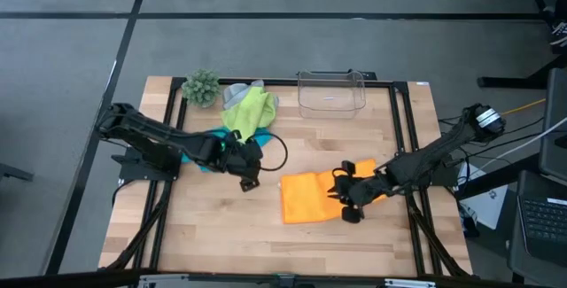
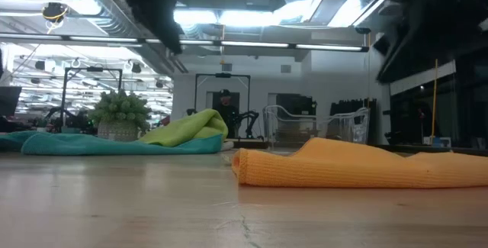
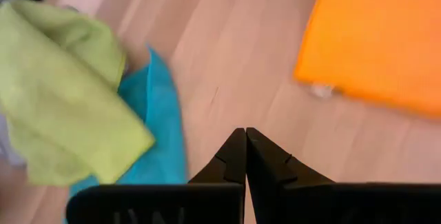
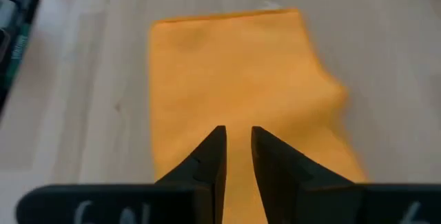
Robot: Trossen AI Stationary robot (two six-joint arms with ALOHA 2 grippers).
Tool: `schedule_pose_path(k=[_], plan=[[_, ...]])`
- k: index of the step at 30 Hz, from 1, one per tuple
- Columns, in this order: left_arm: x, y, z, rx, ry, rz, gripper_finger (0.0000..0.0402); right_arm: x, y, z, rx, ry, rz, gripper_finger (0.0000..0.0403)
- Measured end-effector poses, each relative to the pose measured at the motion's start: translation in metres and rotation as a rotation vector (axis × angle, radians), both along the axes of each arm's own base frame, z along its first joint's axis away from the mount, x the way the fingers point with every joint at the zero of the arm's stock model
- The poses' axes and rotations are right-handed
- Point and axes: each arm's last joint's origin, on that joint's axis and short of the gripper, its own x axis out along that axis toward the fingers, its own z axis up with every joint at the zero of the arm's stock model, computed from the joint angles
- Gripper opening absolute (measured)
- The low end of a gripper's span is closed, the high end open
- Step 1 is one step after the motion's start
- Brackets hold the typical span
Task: Fold microfiber towels
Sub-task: Fold the orange microfiber cloth
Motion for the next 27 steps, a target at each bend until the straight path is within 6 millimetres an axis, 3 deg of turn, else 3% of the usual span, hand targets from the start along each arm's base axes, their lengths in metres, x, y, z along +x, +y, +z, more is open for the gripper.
schedule_pose_path(k=[7, 14, 18, 22, 27], plan=[[0.003, 0.000, 0.005, 0.103, -0.117, 0.119, 0.0000, 0.037, -0.009, -0.040, -0.027, 0.041, -0.020, 0.0072], [0.003, 0.001, 0.005, 0.127, -0.133, 0.141, 0.0000, 0.073, -0.009, -0.070, -0.028, 0.160, 0.161, 0.0072], [0.003, 0.001, 0.005, 0.127, -0.134, 0.142, 0.0000, 0.096, -0.004, -0.071, -0.078, 0.132, 0.345, 0.0072], [0.003, 0.001, 0.005, 0.126, -0.135, 0.143, 0.0000, 0.108, 0.004, -0.063, -0.115, 0.084, 0.599, 0.0072], [0.003, 0.001, 0.005, 0.125, -0.137, 0.143, 0.0000, 0.111, 0.003, -0.044, -0.135, 0.074, 0.604, 0.0072]])
